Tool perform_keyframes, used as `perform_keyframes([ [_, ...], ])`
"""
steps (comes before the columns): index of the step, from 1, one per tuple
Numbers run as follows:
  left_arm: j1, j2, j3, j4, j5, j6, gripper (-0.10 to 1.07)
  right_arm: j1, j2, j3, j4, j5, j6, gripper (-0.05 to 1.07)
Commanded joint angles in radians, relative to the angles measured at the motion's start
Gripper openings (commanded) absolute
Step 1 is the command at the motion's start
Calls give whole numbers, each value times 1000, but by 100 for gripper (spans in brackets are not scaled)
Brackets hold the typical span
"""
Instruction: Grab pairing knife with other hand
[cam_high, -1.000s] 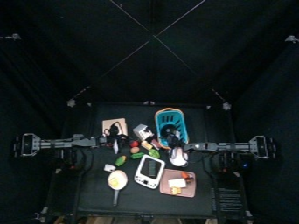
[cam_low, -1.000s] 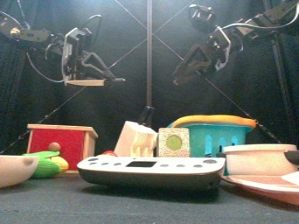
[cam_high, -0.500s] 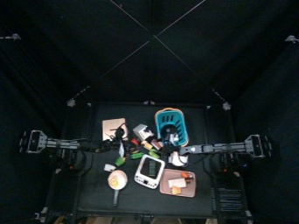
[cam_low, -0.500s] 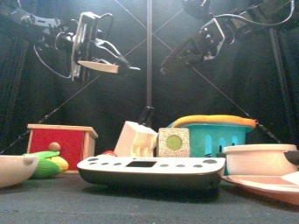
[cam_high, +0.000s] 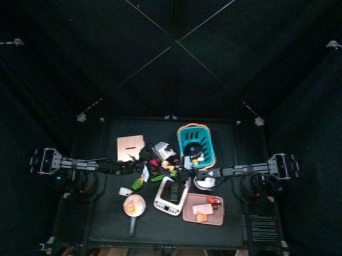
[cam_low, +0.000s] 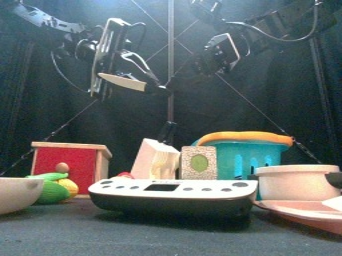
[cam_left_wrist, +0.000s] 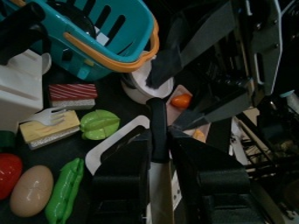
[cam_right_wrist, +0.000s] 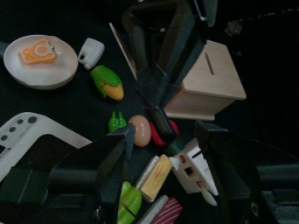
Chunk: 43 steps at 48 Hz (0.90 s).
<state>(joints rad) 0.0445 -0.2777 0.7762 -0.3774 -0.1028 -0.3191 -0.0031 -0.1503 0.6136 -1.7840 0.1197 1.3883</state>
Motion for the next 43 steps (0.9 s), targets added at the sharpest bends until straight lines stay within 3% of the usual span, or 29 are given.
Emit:
perform_keyframes([
  [1,-2,2,-31,5,0,2,57,6,0,-35,-5,3,3,90],
  [15,-2,5,-26,5,8,2,57,11,29,-49,-5,3,3,88],
  [35,0,29,-28,5,8,2,57,8,38,-52,2,9,3,58],
  [43,0,31,-23,11,0,8,57,11,38,-52,5,9,5,52],
])
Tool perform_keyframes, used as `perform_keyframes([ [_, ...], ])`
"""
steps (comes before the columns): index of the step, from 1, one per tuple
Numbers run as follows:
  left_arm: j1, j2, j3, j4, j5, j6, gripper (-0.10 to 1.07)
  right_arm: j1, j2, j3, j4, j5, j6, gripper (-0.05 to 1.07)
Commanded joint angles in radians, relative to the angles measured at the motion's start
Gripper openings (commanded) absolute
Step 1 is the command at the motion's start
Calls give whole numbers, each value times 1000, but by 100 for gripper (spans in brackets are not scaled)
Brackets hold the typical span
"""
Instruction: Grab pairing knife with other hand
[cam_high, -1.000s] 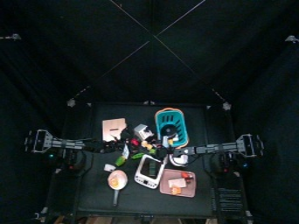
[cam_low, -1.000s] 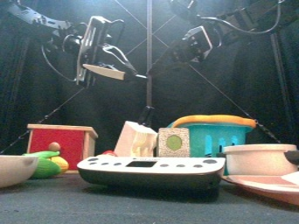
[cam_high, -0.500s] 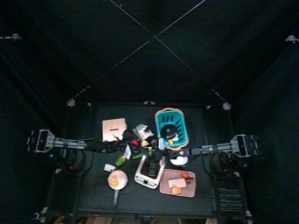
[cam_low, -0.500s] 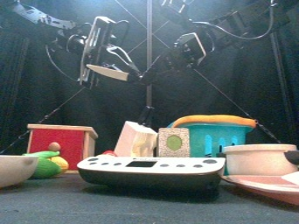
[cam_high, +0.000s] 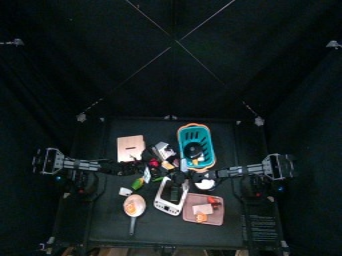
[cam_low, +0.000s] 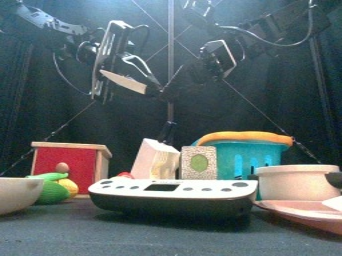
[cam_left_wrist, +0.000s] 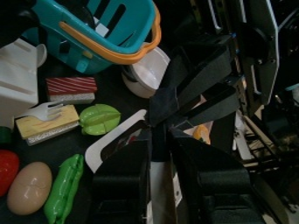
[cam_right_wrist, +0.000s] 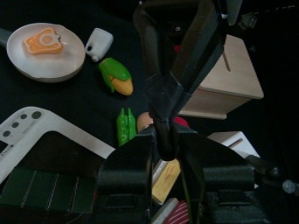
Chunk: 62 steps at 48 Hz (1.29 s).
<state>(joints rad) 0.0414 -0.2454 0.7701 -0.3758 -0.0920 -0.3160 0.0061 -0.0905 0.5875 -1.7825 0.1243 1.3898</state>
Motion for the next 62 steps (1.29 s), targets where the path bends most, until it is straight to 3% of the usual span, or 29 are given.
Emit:
perform_keyframes([
  [1,5,-2,-14,14,-12,6,57,2,-21,-25,3,5,3,52],
  [14,11,-2,6,110,-51,3,60,2,-21,-20,46,5,3,52],
  [33,31,-2,28,152,-100,5,82,3,-21,-18,64,5,3,52],
  [62,38,-8,46,233,-170,5,83,6,-21,-6,121,5,3,52],
])
